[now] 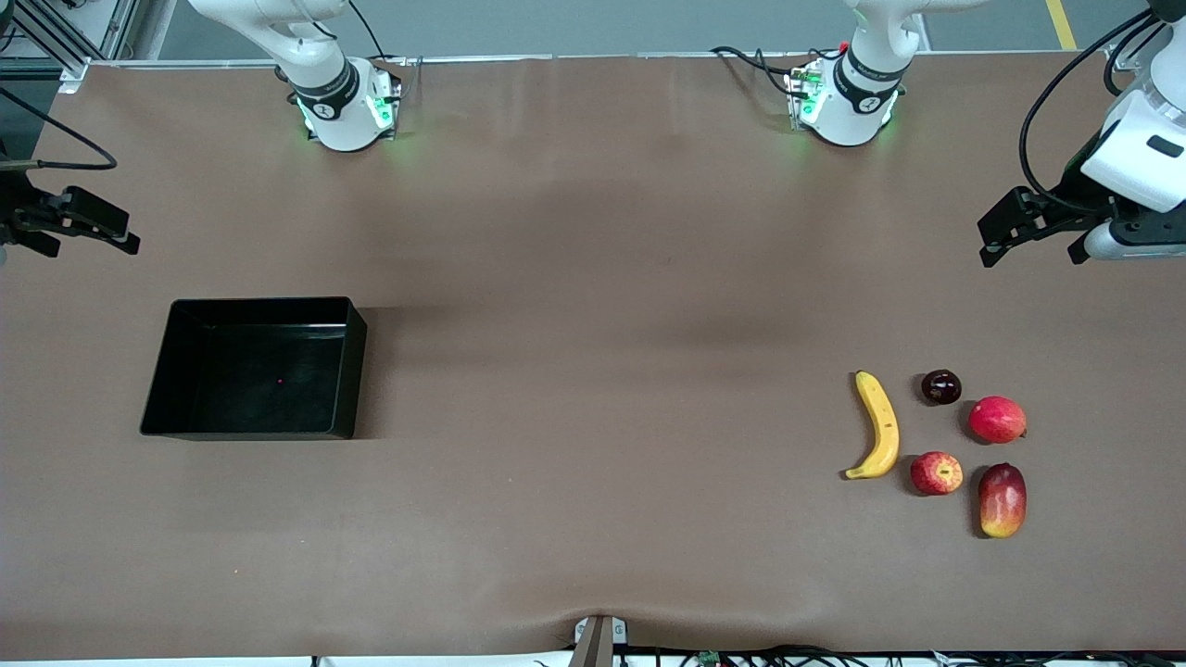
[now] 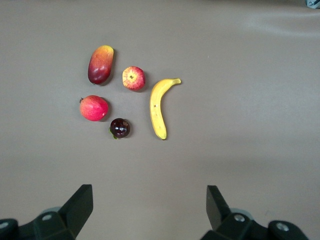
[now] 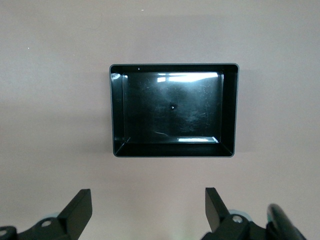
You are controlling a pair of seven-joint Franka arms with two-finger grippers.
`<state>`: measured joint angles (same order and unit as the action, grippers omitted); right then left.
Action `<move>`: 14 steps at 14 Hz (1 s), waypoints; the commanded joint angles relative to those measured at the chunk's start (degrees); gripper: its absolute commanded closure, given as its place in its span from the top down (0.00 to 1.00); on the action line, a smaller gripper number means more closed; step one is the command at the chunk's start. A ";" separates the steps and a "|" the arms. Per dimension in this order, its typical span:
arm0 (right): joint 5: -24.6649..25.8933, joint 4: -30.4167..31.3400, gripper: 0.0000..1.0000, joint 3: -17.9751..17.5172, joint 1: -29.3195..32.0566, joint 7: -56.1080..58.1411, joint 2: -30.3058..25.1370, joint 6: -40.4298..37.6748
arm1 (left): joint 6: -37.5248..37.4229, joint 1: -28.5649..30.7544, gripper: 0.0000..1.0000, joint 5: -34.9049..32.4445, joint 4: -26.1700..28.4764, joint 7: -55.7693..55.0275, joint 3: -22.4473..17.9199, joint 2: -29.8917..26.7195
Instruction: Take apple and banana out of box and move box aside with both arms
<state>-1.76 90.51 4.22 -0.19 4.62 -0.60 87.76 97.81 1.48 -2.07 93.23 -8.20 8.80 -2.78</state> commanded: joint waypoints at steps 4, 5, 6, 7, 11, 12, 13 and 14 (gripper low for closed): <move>-0.35 -0.95 1.00 -0.36 0.45 0.66 0.51 -0.92 | -0.34 0.01 1.00 0.66 0.46 0.90 -0.01 -0.56; -0.35 -0.86 1.00 -0.36 0.62 0.74 0.51 -0.92 | -0.34 -0.08 1.00 0.66 0.46 0.90 -0.01 -0.56; -0.35 -0.86 1.00 -0.36 0.71 0.66 0.51 -1.01 | -0.43 -0.08 1.00 0.66 0.55 0.90 0.08 -0.56; -0.44 -0.95 1.00 -0.36 0.71 0.66 0.42 -1.18 | -0.43 -0.08 1.00 0.66 0.55 0.82 0.08 -0.56; -0.79 -0.86 1.00 -0.36 0.89 0.66 0.77 -1.18 | -0.34 -0.08 1.00 0.58 0.37 0.90 0.08 -0.30; -0.79 -0.86 1.00 -0.36 0.80 0.66 0.77 -1.27 | -0.43 -0.08 1.00 0.66 0.03 0.90 -0.01 -0.04; -0.79 -0.77 1.00 -0.27 0.80 0.66 0.86 -1.27 | -0.43 0.01 1.00 0.49 -0.24 0.90 -0.01 0.31; -0.79 -0.77 1.00 -0.27 0.89 0.74 0.95 -1.36 | -0.43 0.10 1.00 0.31 -0.24 0.82 -0.01 0.40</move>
<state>-1.76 90.51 4.27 -0.16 4.73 -0.13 87.18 97.81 1.43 -2.07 93.49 -8.19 8.85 -2.63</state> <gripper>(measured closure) 0.000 0.000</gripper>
